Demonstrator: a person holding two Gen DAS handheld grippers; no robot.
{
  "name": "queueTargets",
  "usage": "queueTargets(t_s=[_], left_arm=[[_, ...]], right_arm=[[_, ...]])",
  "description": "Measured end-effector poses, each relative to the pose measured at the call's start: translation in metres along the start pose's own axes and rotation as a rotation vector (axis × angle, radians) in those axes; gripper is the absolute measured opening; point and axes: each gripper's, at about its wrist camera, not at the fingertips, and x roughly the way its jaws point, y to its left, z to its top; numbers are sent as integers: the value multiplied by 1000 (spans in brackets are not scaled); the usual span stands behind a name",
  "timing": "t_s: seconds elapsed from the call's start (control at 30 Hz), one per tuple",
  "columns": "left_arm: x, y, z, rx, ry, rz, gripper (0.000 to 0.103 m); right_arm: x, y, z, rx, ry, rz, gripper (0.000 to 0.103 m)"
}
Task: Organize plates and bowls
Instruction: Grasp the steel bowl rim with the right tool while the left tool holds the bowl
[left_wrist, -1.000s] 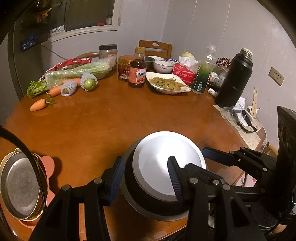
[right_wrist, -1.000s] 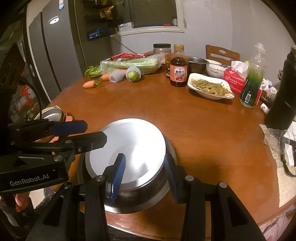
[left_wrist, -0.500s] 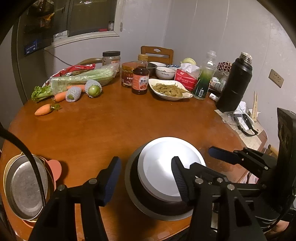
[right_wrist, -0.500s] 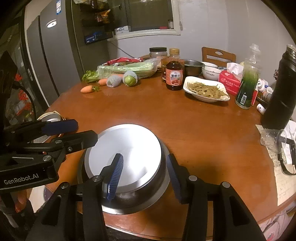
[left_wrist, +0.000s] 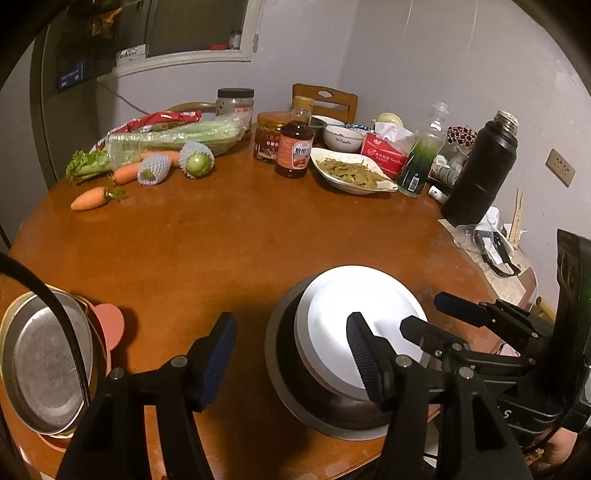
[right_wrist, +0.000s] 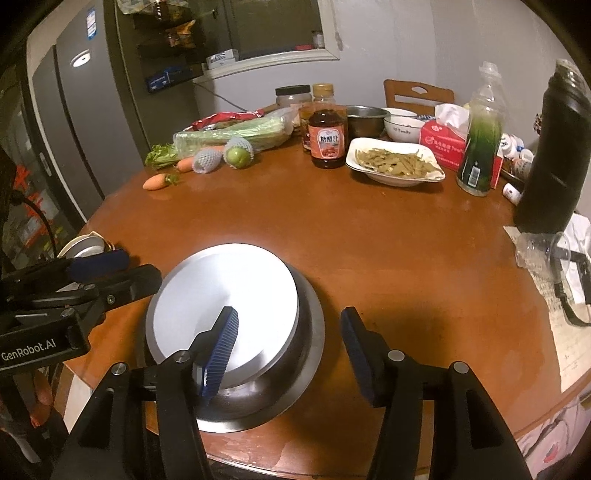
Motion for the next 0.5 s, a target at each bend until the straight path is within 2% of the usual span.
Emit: queueTargets(t_s=[0.17, 0.27, 0.4, 0.5], left_arm=[[6, 3, -2, -5, 12, 3, 63], [12, 6, -3, -19, 27, 2, 68], [20, 9, -6, -39, 57, -27, 69], [25, 10, -7, -41, 72, -18, 70]], right_arm=[[6, -5, -2, 24, 16, -4, 60], [9, -8, -4, 37, 27, -5, 60], [15, -12, -6, 73, 42, 29, 60], [17, -12, -6, 83, 51, 42, 60]])
